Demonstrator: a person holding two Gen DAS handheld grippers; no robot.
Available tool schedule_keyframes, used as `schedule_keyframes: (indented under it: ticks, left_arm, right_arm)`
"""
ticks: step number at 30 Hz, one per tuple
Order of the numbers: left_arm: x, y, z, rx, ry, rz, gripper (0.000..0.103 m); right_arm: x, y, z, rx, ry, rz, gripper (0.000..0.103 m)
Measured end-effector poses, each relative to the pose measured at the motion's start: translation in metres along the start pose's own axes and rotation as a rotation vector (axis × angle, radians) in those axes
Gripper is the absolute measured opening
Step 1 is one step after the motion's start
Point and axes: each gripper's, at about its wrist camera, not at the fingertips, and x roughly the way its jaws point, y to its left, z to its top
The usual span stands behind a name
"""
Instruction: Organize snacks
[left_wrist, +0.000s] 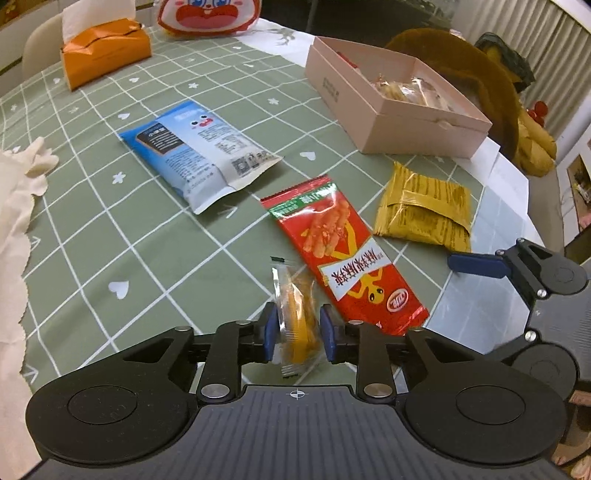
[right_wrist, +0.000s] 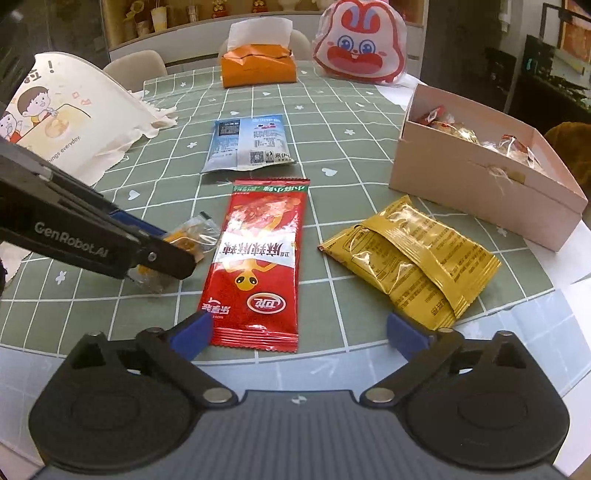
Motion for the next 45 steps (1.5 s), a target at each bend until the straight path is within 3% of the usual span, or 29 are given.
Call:
schedule_keyframes:
  ticks: [5, 9, 11, 15, 20, 23, 27, 30, 42, 45]
  left_arm:
    - [0.000, 0.011, 0.002, -0.061, 0.006, -0.030, 0.025]
    - [-0.004, 0.016, 0.002, -0.099, -0.001, -0.025, 0.025]
    - [-0.006, 0.022, 0.002, -0.131, -0.013, -0.023, 0.025]
    - [-0.011, 0.037, 0.000, -0.222, -0.030, -0.019, 0.025]
    - [-0.016, 0.045, 0.002, -0.276, -0.055, -0.038, 0.025]
    - [-0.016, 0.044, 0.005, -0.279, -0.062, -0.051, 0.025]
    - [-0.016, 0.040, 0.010, -0.276, -0.064, -0.072, 0.025]
    - [-0.015, 0.034, 0.013, -0.262, -0.063, -0.083, 0.025]
    - [-0.011, -0.011, 0.018, -0.155, -0.032, -0.178, 0.025]
    - [-0.019, -0.028, 0.027, -0.107, -0.059, -0.203, 0.025]
  right_arm:
    - [0.001, 0.001, 0.004, -0.004, 0.021, 0.005, 0.103]
    - [0.002, 0.003, 0.012, 0.000, 0.011, 0.043, 0.091]
    - [0.004, 0.008, 0.019, -0.004, 0.005, 0.078, 0.091]
    - [0.014, 0.020, 0.032, -0.042, -0.019, 0.066, 0.091]
    - [0.029, 0.022, 0.046, -0.002, 0.001, 0.093, 0.091]
    - [0.037, 0.023, 0.051, -0.017, 0.006, 0.039, 0.086]
    - [0.031, 0.022, 0.052, -0.066, 0.023, 0.036, 0.055]
    - [0.021, 0.015, 0.049, -0.081, 0.043, 0.009, 0.046]
    - [-0.041, -0.037, 0.034, 0.077, 0.003, -0.052, 0.044]
    - [-0.054, -0.049, 0.033, 0.106, -0.013, -0.082, 0.044]
